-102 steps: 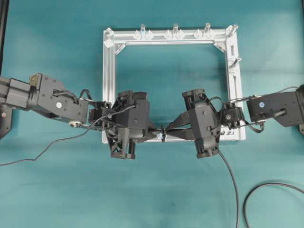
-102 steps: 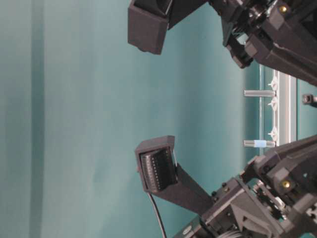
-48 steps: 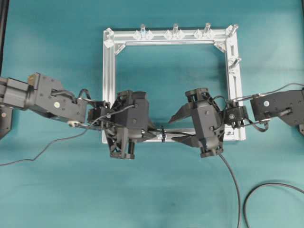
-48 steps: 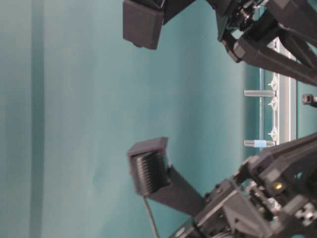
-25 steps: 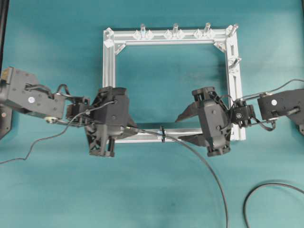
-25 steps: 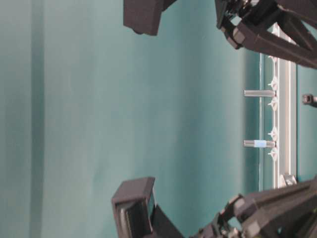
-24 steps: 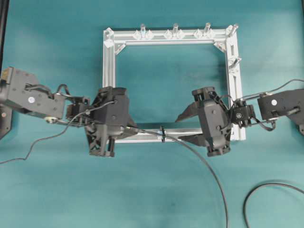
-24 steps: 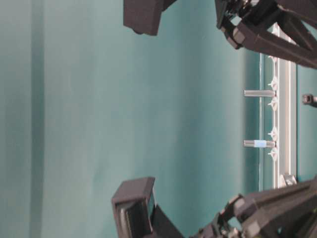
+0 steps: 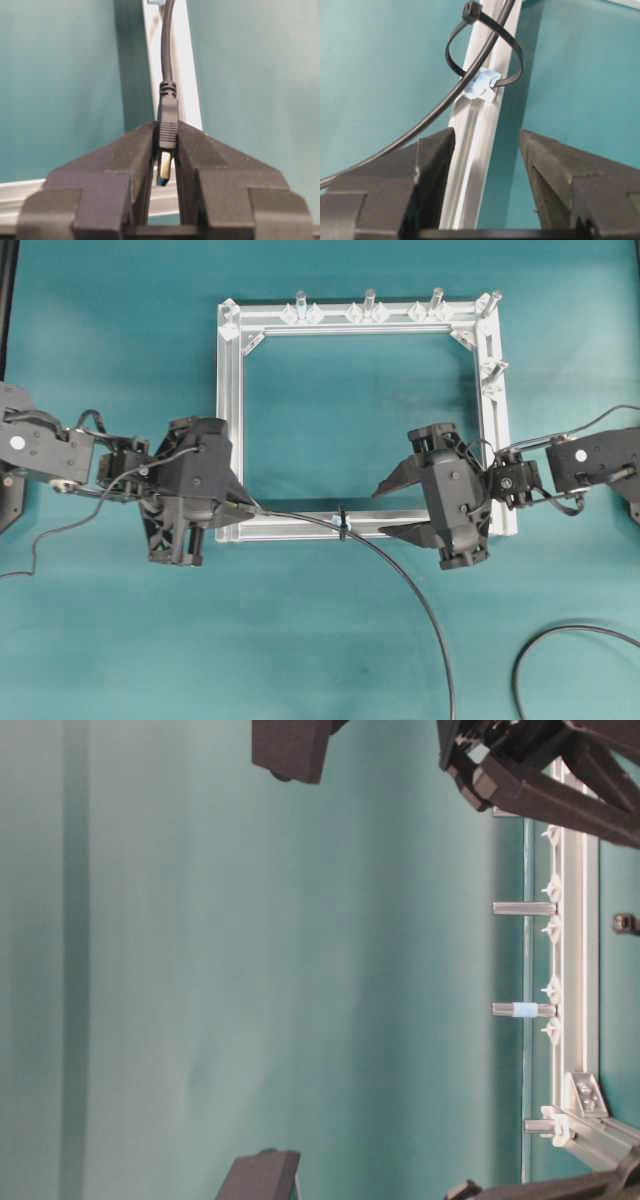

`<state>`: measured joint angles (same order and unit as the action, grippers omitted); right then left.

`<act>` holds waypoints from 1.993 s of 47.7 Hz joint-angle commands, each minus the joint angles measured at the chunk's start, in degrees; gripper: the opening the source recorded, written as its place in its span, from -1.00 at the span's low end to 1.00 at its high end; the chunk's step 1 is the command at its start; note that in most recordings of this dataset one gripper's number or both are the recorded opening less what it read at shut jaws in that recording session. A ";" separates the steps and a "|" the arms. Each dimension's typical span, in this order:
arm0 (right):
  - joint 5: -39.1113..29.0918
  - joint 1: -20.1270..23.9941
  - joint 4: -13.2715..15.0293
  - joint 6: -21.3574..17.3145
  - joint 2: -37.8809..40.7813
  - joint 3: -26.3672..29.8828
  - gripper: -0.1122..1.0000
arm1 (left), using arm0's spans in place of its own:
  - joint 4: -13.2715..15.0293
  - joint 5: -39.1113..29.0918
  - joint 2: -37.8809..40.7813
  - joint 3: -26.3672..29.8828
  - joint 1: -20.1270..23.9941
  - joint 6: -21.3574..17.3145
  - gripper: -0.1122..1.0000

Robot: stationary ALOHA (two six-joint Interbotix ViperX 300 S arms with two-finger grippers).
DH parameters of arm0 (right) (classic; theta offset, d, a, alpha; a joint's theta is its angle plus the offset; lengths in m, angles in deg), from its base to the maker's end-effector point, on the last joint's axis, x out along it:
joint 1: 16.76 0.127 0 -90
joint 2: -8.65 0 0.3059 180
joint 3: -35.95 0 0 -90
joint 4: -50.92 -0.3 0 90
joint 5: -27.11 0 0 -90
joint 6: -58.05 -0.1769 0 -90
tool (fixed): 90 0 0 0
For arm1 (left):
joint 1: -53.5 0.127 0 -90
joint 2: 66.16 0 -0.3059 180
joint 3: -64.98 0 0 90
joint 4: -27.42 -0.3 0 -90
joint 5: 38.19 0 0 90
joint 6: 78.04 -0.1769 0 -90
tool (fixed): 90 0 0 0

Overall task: Insert the wire through the string loop located in the center.
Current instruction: 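Pull the plug leftward with the left gripper, drawing cable through loop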

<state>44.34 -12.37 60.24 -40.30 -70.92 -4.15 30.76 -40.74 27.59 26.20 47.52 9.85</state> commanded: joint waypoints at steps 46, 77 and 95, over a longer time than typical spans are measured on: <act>0.26 -0.18 0.09 -0.18 -1.41 0.44 0.23 | 0.18 -4.48 -12.74 -9.14 0.00 5.01 -0.57; 0.26 -0.18 0.00 -0.18 -1.41 0.44 0.23 | 0.18 -4.39 -10.46 -9.93 -0.62 5.45 -0.57; 0.26 -0.18 0.00 -0.18 -1.41 0.35 0.23 | 0.18 -3.60 -6.50 -10.02 -1.67 5.54 -0.57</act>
<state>44.34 -12.46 60.15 -40.48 -71.01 -4.15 30.93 -44.78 21.53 15.83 46.20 15.03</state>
